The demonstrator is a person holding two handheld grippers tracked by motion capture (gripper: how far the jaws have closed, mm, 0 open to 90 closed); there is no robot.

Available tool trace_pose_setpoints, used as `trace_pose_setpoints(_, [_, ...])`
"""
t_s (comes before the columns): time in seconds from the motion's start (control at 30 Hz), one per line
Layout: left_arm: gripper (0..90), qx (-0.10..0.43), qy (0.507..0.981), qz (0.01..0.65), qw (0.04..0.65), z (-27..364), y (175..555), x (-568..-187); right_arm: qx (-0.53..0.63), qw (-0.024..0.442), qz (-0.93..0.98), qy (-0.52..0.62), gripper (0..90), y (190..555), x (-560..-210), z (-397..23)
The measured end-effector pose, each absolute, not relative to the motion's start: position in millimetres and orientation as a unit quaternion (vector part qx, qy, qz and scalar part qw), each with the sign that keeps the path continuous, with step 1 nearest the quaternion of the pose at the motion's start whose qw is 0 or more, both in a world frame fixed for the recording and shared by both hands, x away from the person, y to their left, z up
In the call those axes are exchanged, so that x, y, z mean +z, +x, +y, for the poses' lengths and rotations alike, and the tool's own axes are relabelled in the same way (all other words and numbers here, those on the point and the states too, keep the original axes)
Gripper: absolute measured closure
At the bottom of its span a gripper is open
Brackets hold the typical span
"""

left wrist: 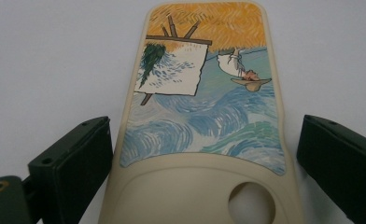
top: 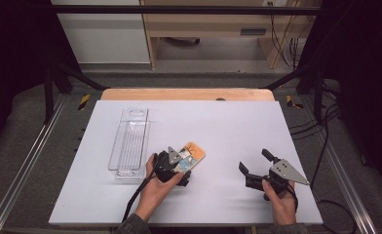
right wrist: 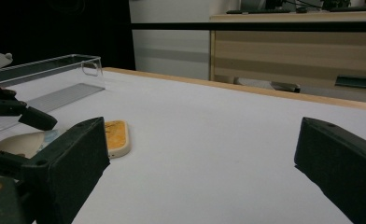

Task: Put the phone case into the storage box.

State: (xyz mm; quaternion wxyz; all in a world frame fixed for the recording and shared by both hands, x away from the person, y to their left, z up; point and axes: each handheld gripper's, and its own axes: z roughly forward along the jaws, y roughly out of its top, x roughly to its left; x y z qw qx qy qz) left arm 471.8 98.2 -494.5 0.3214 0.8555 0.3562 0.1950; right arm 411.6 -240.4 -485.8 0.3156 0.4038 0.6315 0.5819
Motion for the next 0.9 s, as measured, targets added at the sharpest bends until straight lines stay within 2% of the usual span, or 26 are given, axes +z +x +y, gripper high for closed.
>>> trace_pose_setpoints(0.47, [3.9,0.166,0.848,0.377,0.332,103.2,474.6,-496.8,0.584,0.311,0.632,0.403,3.0,411.9,-486.3,-239.6])
trace_pose_setpoints(0.57, [9.7,0.165,0.846,0.381,0.334,105.2,474.3,-495.1,0.582,0.311,0.635,0.403,3.0,412.2,-486.8,-239.6])
trace_pose_setpoints(0.9, [12.0,0.174,0.846,0.385,0.326,102.4,471.5,-493.9,0.582,0.31,0.635,0.404,3.1,412.1,-487.0,-239.6])
